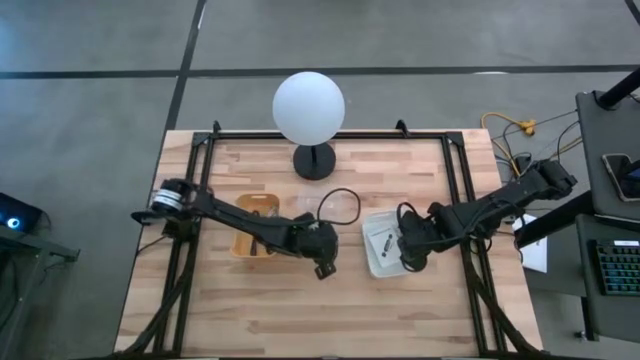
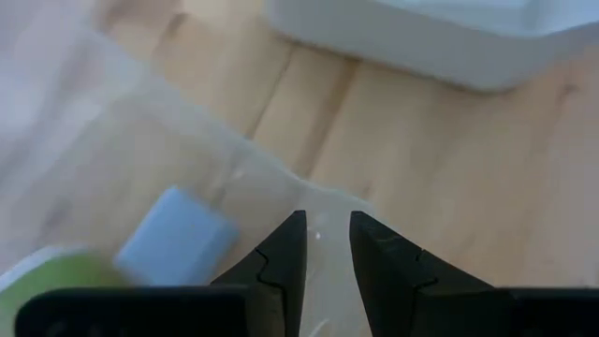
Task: Pick and place items into bin
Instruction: Adjust the bins, then return to Home Position
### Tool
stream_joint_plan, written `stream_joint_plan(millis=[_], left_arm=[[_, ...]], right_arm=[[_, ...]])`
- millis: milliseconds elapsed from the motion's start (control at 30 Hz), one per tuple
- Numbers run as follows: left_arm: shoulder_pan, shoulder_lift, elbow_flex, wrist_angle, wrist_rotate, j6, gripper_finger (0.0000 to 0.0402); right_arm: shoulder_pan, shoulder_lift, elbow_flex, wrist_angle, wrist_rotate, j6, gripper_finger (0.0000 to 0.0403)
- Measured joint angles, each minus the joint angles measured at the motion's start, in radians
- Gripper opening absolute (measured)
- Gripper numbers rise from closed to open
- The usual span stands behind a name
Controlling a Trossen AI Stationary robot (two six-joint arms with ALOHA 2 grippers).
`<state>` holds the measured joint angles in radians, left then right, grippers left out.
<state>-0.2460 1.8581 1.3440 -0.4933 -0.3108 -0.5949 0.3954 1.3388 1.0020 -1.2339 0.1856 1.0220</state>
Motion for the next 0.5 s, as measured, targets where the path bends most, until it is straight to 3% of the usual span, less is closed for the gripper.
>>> stream_joint_plan(millis=[300, 500], left_arm=[[-0.004, 0.044, 0.04, 0.13, 0.074, 0.0, 0.007], [-0.025, 0.016, 0.098, 0.037, -0.042, 0.001, 0.007]], right_arm=[[0.001, -0.002, -0.001, 0.008, -0.001, -0.003, 0.0009], [0.002, -0.002, -0.005, 0.011, 0.021, -0.02, 0.0009]])
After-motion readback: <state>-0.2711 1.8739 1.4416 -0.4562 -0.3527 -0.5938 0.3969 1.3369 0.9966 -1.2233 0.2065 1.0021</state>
